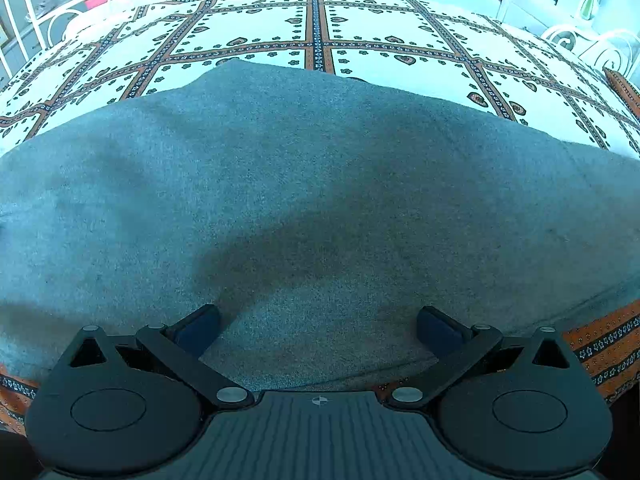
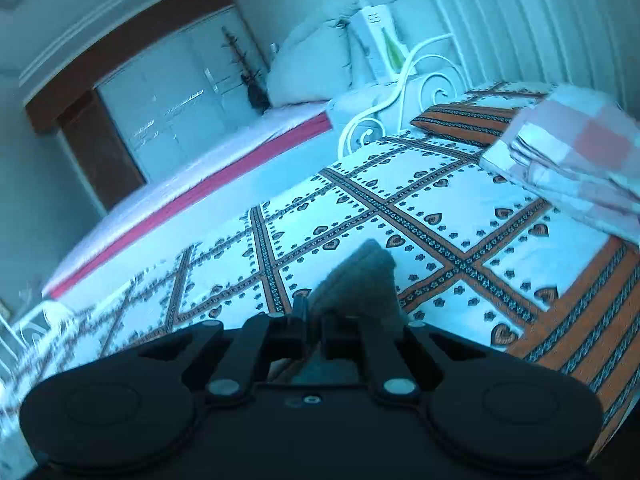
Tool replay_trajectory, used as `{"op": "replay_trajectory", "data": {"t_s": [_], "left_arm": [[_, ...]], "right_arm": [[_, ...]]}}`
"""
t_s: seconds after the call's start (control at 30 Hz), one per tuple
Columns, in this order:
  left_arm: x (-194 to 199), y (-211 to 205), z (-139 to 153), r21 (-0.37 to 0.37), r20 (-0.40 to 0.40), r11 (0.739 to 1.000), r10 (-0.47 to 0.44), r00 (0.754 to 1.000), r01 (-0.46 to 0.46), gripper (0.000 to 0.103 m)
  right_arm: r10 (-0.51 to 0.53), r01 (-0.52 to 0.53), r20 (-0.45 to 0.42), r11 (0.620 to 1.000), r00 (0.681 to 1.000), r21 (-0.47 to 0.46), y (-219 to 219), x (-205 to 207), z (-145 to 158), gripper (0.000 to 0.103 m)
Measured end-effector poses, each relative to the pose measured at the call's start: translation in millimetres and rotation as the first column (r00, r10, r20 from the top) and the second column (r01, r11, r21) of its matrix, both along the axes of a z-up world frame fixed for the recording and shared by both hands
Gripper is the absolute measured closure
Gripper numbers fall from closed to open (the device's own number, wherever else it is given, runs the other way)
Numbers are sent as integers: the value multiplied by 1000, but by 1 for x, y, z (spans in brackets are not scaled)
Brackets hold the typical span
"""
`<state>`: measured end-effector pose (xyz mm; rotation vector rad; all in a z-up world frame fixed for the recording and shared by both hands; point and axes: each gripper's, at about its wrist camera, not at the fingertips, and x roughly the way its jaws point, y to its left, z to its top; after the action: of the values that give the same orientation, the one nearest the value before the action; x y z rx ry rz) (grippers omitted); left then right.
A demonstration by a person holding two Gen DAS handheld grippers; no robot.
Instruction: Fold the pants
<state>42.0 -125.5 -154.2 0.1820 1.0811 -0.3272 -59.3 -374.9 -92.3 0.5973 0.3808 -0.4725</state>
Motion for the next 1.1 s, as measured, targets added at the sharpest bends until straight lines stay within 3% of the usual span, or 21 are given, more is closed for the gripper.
{"op": "replay_trajectory", "data": {"t_s": [0.07, 0.13, 0.2, 0.33, 0.5, 0.53, 0.6, 0.63, 0.67, 0.87, 1.1], "left_arm": [[-1, 0, 0, 0, 4, 1000, 0, 1000, 0, 0], [-2, 0, 0, 1, 5, 1000, 0, 1000, 0, 0], [-2, 0, 0, 0, 5, 1000, -1, 1000, 1, 0], [-2, 0, 0, -1, 4, 1000, 0, 1000, 0, 0], [-2, 1, 1, -4, 2, 1000, 0, 1000, 0, 0], [-1, 1, 1, -6, 0, 1000, 1, 1000, -1, 0], [-1, 1, 2, -8, -4, 1000, 1, 1000, -1, 0], [-1, 1, 3, -9, -6, 1000, 1, 1000, -1, 0], [0, 1, 4, -12, -9, 1000, -1, 1000, 1, 0], [1, 5, 14, -77, -28, 997, 6, 1000, -8, 0], [5, 18, 34, -79, 31, 996, 45, 999, -43, 0]], "right_arm": [[-10, 14, -84, 999, 996, 49, -7, 2, -20, 103], [-43, 84, -211, 979, 977, 187, -19, 0, -55, 103], [-82, 151, -239, 948, 967, 282, -22, -9, -72, 103], [-67, 132, -274, 965, 959, 227, -9, -9, -68, 102], [-93, 163, -270, 954, 958, 251, -13, -15, -65, 95], [-107, 173, -274, 957, 956, 231, -10, -17, -62, 88], [-158, 220, -287, 955, 945, 199, -8, -23, -57, 65], [-189, 250, -287, 949, 939, 194, -7, -28, -56, 44], [-214, 269, -268, 944, 939, 191, -6, -34, -54, 41], [-218, 238, -184, 967, 958, 96, 15, -44, -32, 40], [-166, 194, -165, 966, 972, 173, 22, -42, -34, 37]]}}
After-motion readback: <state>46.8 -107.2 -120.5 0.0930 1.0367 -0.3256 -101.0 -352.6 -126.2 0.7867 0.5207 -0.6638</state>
